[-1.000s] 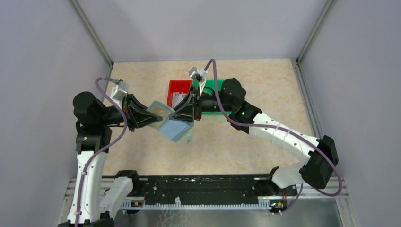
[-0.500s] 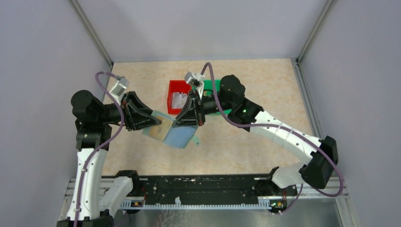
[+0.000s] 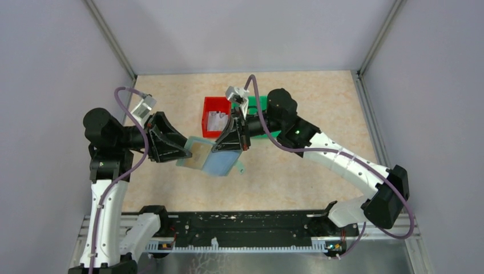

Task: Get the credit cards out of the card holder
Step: Adjust the card holder.

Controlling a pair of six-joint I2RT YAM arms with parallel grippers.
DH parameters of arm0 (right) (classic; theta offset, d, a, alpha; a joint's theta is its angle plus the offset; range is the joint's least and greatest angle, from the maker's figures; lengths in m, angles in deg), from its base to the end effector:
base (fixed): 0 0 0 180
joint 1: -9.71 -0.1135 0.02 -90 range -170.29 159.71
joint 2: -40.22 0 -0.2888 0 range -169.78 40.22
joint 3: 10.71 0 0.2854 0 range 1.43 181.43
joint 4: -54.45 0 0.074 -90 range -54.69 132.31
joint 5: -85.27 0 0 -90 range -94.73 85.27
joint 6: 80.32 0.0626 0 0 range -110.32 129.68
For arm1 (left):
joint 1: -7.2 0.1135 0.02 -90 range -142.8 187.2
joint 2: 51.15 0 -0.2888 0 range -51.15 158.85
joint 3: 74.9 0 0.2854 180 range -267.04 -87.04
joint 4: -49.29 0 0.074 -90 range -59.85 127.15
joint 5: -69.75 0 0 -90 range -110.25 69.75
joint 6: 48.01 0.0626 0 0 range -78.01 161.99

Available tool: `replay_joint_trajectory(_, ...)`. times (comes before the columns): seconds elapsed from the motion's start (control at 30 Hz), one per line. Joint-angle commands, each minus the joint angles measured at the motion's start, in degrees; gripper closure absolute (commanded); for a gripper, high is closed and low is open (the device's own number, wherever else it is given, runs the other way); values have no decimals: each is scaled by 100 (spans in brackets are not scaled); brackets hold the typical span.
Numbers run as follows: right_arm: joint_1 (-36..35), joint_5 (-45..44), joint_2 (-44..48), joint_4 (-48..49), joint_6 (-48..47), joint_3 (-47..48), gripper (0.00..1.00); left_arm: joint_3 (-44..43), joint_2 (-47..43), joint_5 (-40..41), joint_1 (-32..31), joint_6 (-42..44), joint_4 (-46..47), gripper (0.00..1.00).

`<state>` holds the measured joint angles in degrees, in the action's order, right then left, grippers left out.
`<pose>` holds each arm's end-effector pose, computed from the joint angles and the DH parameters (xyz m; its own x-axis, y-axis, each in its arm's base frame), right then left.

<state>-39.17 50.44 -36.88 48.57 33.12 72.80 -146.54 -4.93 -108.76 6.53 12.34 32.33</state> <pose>0.1907 0.2966 0.4279 -0.3803 -0.0902 -0.9205 -0.8924 -0.2255 0.3908 0.1520 -0.0644 0.4556 -0.3614 -0.0086 -0.9324 0.9323 0.0117 -0.3615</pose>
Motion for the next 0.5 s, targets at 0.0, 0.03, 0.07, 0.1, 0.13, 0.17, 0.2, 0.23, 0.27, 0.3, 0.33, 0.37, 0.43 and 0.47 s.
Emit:
replay_joint_trajectory(0.0,191,-49,352,165,-143,237,100,-228,-65,-610,-29,440,-363,53)
replay_joint_trajectory(0.03,198,-32,365,177,-134,234,100,-227,-75,-619,-32,502,-393,54)
replay_joint_trajectory(0.07,202,4,372,193,-128,229,100,-225,-82,-608,-26,531,-396,54)
replay_joint_trajectory(0.1,204,37,379,199,-121,236,100,-234,-80,-607,-24,563,-401,55)
replay_joint_trajectory(0.13,204,49,384,200,-125,235,100,-237,-92,-616,-25,593,-401,55)
replay_joint_trajectory(0.17,205,66,388,204,-141,224,100,-237,-93,-644,-26,604,-393,55)
replay_joint_trajectory(0.2,204,97,389,223,-153,209,100,-237,-91,-690,-27,623,-399,56)
replay_joint_trajectory(0.23,202,106,396,221,-166,201,100,-241,-95,-727,-27,627,-397,56)
replay_joint_trajectory(0.27,203,107,392,199,-187,198,100,-239,-88,-762,-34,646,-391,58)
replay_joint_trajectory(0.3,204,142,397,186,-219,187,100,-245,-80,-805,-32,664,-387,61)
replay_joint_trajectory(0.33,204,189,408,188,-244,181,100,-246,-69,-834,-23,678,-386,63)
replay_joint_trajectory(0.37,204,225,411,214,-258,145,100,-246,-69,-847,-25,686,-388,65)
replay_joint_trajectory(0.43,204,328,471,318,-292,51,100,-260,-67,-868,-27,688,-380,70)
replay_joint_trajectory(0.47,203,334,495,333,-314,20,100,-269,-64,-884,-26,684,-379,72)
